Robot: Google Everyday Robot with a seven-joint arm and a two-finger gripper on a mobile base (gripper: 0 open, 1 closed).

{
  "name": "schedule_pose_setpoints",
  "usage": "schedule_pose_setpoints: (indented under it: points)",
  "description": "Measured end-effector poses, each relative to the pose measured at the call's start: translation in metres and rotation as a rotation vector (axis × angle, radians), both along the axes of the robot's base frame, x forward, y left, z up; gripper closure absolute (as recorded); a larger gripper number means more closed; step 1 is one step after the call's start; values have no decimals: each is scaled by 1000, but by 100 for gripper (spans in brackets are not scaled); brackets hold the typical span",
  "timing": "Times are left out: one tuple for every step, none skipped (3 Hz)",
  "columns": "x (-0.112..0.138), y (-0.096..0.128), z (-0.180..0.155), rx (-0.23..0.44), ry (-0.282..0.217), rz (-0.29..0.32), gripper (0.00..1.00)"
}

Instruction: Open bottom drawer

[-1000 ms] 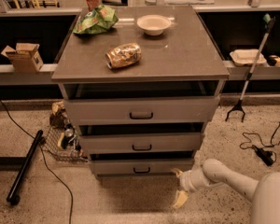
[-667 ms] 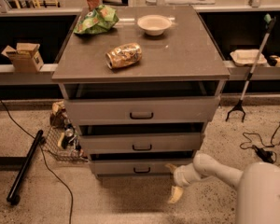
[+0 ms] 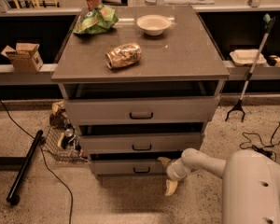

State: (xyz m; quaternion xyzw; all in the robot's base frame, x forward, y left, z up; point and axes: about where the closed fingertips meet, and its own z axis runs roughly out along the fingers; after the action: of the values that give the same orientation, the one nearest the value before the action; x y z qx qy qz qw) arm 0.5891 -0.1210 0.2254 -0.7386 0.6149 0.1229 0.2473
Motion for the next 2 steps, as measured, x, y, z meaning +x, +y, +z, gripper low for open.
schedule_pose_setpoints:
  points:
    - [17,13,-4,-45,-42,27,0]
    - [37,21,-15,-102,-55,-7,0]
